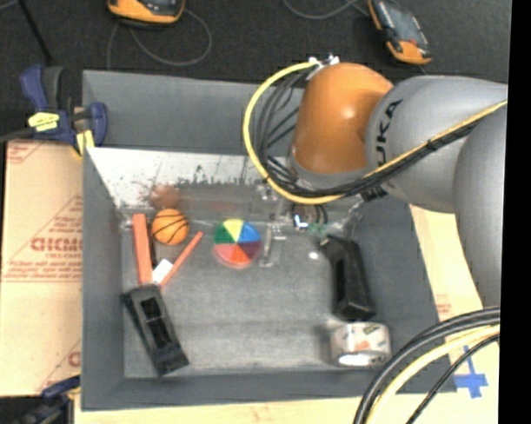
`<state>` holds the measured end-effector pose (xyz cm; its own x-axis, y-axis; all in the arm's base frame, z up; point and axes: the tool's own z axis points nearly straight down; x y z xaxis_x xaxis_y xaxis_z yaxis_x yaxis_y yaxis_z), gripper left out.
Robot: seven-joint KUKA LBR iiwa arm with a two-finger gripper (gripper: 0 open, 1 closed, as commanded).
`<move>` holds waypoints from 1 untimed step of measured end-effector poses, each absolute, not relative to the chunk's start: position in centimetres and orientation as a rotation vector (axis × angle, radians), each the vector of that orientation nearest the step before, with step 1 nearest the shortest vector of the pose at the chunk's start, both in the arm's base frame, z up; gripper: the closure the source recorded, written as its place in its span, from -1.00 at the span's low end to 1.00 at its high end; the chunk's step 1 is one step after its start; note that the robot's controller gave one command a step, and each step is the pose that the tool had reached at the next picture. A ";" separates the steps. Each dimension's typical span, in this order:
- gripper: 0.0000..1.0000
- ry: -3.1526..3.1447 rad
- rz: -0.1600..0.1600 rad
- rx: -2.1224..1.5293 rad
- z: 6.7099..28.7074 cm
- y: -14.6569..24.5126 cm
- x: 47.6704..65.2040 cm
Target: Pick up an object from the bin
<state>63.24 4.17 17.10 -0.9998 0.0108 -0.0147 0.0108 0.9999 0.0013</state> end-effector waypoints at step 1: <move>-1.00 3.134 0.005 0.215 14.1 6.8 64.6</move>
Offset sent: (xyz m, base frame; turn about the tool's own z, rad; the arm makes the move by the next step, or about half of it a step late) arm 0.0169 0.0017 -0.0417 0.0905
